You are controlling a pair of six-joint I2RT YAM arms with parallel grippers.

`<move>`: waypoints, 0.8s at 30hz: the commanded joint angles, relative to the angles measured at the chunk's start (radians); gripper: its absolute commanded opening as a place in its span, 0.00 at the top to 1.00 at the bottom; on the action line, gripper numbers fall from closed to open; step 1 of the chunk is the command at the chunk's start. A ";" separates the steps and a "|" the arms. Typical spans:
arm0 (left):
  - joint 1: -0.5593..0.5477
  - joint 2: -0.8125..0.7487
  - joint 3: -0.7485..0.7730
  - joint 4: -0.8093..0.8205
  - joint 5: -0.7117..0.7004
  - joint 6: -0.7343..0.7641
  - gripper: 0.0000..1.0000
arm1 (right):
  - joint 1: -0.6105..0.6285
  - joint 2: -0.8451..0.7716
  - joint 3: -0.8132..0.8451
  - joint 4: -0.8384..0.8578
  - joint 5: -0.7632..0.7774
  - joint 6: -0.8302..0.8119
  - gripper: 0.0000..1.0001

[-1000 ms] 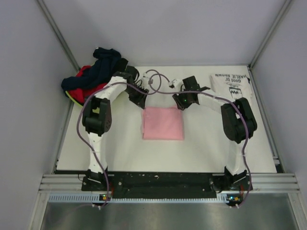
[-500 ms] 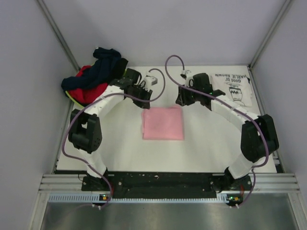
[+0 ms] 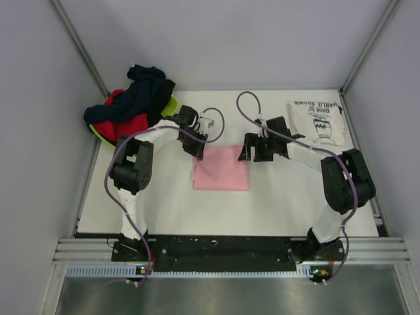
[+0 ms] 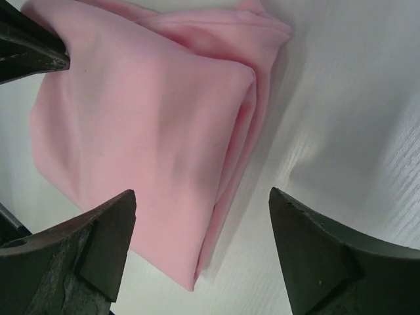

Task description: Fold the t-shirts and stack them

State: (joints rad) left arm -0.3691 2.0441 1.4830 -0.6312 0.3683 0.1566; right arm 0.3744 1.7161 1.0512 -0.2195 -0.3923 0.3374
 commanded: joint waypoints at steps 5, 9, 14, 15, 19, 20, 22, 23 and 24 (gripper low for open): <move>0.002 0.024 0.003 0.021 -0.060 0.012 0.76 | -0.038 0.141 -0.053 0.178 -0.278 0.188 0.20; 0.007 0.019 -0.003 0.027 -0.055 0.011 0.76 | -0.045 0.206 -0.111 0.354 -0.350 0.326 0.22; 0.012 0.014 0.003 0.019 -0.065 0.023 0.76 | -0.057 0.247 -0.138 0.498 -0.408 0.431 0.38; 0.013 0.013 0.005 0.019 -0.069 0.024 0.76 | -0.064 0.244 -0.149 0.529 -0.410 0.448 0.48; 0.032 0.013 0.017 0.019 -0.069 0.024 0.76 | -0.094 0.221 -0.162 0.533 -0.410 0.450 0.75; 0.033 0.011 0.026 0.016 -0.072 0.026 0.76 | -0.095 0.218 -0.149 0.511 -0.414 0.430 0.84; 0.035 0.008 0.046 0.008 -0.081 0.029 0.75 | -0.097 0.215 -0.109 0.447 -0.418 0.382 1.00; 0.035 0.004 0.056 0.004 -0.069 0.037 0.72 | -0.098 0.214 -0.087 0.410 -0.416 0.359 1.00; 0.035 -0.010 0.062 0.001 -0.054 0.046 0.68 | -0.103 0.209 -0.070 0.379 -0.413 0.335 1.00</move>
State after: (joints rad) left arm -0.3531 2.0449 1.4956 -0.6312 0.3450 0.1627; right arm 0.2871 1.9404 0.9016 0.2298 -0.7933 0.7513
